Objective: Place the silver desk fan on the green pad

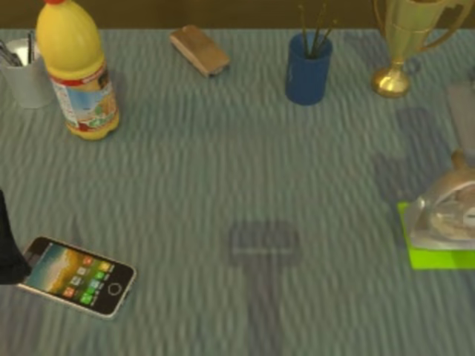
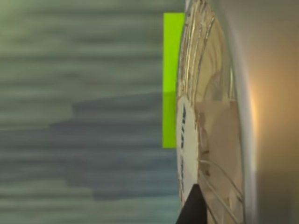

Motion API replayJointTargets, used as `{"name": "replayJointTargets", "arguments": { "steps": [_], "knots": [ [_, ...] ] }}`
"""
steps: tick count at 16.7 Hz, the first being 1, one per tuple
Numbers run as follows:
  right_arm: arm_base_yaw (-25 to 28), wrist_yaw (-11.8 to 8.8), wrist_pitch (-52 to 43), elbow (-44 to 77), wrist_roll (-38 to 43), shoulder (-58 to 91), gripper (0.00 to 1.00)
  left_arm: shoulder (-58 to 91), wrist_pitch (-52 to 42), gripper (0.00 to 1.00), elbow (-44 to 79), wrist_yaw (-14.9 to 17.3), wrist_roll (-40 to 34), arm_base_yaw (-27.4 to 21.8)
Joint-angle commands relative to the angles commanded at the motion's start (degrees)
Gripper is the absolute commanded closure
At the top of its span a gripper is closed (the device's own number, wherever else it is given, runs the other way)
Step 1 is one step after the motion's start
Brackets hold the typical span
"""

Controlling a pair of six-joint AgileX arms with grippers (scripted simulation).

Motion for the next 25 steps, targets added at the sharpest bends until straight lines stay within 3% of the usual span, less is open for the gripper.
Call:
{"name": "replayJointTargets", "arguments": {
  "steps": [7, 20, 25],
  "knots": [
    [0.11, 0.09, 4.18, -3.63, 0.00, 0.50, 1.00, 0.00, 0.00, 0.00, 0.00, 0.00, 0.00, 0.00],
    [0.11, 0.09, 4.18, -3.63, 0.00, 0.50, 0.02, 0.00, 0.00, 0.00, 0.00, 0.00, 0.00, 0.00],
    [0.11, 0.09, 4.18, -3.63, 0.00, 0.50, 0.00, 0.00, 0.00, 0.00, 0.00, 0.00, 0.00, 0.00]
  ]
}}
